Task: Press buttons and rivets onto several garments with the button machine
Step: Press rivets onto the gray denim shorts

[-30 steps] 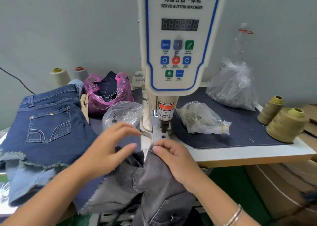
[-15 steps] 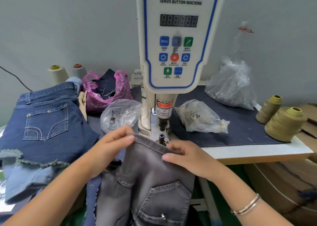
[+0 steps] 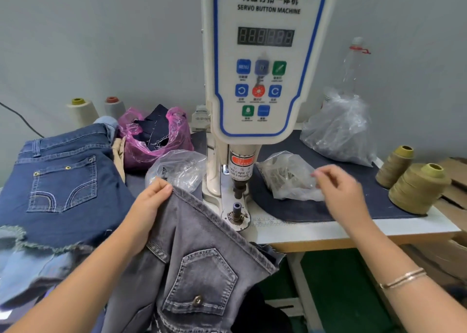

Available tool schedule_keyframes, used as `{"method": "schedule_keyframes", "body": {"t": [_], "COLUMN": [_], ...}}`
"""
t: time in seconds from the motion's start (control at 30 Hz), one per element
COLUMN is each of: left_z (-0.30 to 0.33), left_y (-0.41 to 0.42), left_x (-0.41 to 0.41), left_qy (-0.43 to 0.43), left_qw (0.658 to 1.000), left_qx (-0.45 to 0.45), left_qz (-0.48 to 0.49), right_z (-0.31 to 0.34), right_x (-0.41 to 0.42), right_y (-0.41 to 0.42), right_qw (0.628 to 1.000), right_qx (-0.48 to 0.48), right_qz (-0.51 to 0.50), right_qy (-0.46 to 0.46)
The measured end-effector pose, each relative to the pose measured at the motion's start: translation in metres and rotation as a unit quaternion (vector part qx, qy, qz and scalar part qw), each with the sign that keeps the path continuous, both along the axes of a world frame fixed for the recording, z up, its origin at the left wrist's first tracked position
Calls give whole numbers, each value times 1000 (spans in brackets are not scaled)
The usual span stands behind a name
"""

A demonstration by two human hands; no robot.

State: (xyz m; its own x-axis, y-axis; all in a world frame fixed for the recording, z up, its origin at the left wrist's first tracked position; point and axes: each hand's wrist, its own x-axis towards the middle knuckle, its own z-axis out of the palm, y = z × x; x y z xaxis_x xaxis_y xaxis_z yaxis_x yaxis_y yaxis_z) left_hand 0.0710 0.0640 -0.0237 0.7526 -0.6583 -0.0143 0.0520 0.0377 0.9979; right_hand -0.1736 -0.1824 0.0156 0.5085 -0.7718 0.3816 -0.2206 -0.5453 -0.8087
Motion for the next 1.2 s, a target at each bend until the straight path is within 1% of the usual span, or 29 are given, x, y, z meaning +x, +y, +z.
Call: {"method": "schedule_keyframes", "body": {"t": [0.03,0.07,0.1,0.13,0.17,0.2,0.23,0.3,0.37,0.47,0.6,0.67,0.73,0.87,1.03,1.1,1.2], "left_z": [-3,-6,-10,-13,-16,-18,-19,-20,-23,-29,-32,-33,-32,-32,-31,-32,-33], "left_y": [-3,-5,-8,-10,-12,-13,-14,-15,-15,-17,-24,-25,-25,-27,-26,-27,-28], "left_x": [1,1,1,2,3,3,3,-1,-5,-8,-13,-17,-18,-19,-20,-20,-19], "left_qy": [-12,-27,-49,-81,-122,-170,-223,-318,-365,-401,-461,-480,-484,-480,-485,-488,-490], "left_qw": [1000,999,998,995,989,979,965,932,908,883,835,819,815,813,809,806,802], "left_qx": [8,17,31,51,77,104,128,159,183,223,281,294,299,307,310,313,319], "left_qz": [7,12,19,26,31,36,45,69,92,101,106,110,113,118,120,121,124], "right_z": [5,8,7,5,2,-2,-5,-11,-17,-26,-32,-31,-31,-32,-34,-35,-34], "right_x": [4,10,17,24,32,38,45,57,67,80,93,97,99,94,87,85,86], "right_y": [-10,-20,-29,-36,-40,-42,-45,-51,-54,-54,-49,-47,-47,-50,-53,-53,-51], "right_qw": [999,994,973,932,885,850,828,802,780,757,734,722,725,771,808,808,775], "right_qx": [-38,-88,-159,-233,-284,-308,-321,-337,-344,-373,-414,-421,-412,-357,-339,-335,-371], "right_qz": [-22,-30,-36,-38,-33,-21,-9,1,-14,-57,-58,-51,-54,-63,-62,-47,-19], "right_qy": [9,63,161,274,367,427,460,494,523,533,535,547,550,524,479,482,512]}}
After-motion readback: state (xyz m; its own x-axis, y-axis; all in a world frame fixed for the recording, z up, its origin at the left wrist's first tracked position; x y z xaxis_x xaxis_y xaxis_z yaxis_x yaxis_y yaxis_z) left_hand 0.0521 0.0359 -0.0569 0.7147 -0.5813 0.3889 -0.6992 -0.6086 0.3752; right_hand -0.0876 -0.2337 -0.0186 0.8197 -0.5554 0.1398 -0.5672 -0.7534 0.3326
